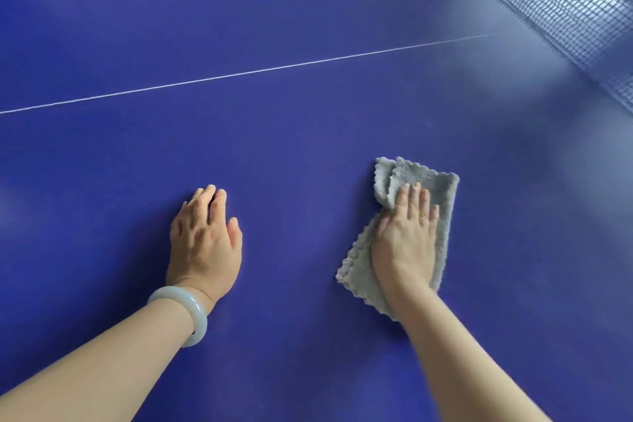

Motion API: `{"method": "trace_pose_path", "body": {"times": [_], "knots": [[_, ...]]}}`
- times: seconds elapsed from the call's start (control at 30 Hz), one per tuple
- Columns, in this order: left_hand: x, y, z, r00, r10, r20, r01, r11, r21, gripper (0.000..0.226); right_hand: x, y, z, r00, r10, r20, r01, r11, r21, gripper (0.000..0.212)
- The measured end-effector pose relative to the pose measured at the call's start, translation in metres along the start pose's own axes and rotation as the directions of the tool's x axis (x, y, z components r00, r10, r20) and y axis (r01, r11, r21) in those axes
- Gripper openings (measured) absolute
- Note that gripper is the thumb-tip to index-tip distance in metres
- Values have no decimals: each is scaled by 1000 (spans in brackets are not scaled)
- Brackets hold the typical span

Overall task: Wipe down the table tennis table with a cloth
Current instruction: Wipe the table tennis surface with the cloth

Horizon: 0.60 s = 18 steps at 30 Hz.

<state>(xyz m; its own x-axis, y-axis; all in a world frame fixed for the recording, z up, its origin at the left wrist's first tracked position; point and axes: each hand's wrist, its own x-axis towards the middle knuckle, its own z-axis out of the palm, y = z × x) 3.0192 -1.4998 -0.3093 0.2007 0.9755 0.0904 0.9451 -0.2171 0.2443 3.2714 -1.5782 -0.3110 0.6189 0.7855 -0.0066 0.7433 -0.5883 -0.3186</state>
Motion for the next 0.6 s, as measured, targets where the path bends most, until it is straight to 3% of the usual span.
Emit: {"method": "trace_pose_path", "body": {"times": [0.07, 0.13, 0.2, 0.23, 0.33, 0.47, 0.53, 0.6], "knots": [[0, -1, 1, 1000, 3, -11, -3, 1000, -14, 48, -43, -41, 18, 973, -229, 38, 226, 972, 61, 61], [0, -2, 1, 1000, -10, -13, 9, 1000, -29, 48, -84, -71, 28, 855, -506, 114, 495, 862, 109, 63], [1, -1, 0, 1000, 7, -10, -7, 1000, -15, 48, -95, -68, 23, 735, -662, 149, 641, 749, 167, 57], [0, 0, 1, 999, 37, -11, -37, 999, 12, 47, -88, -54, 16, 714, -684, 152, 658, 729, 188, 55], [-2, 6, -3, 993, 119, 25, -121, 978, 172, 44, -54, 17, -9, 812, -573, 106, 560, 818, 131, 52], [-2, 63, -7, 956, 284, 72, -293, 935, 200, 48, 12, 117, -47, 984, -175, 37, 175, 985, -4, 53], [-2, 109, 1, 909, 411, 69, -417, 899, 132, 51, 36, 141, -60, 998, 50, 32, -50, 999, -16, 54], [-1, 148, 13, 896, 437, 80, -442, 895, 57, 52, 40, 140, -60, 982, 186, -5, -186, 982, -20, 55]]}}
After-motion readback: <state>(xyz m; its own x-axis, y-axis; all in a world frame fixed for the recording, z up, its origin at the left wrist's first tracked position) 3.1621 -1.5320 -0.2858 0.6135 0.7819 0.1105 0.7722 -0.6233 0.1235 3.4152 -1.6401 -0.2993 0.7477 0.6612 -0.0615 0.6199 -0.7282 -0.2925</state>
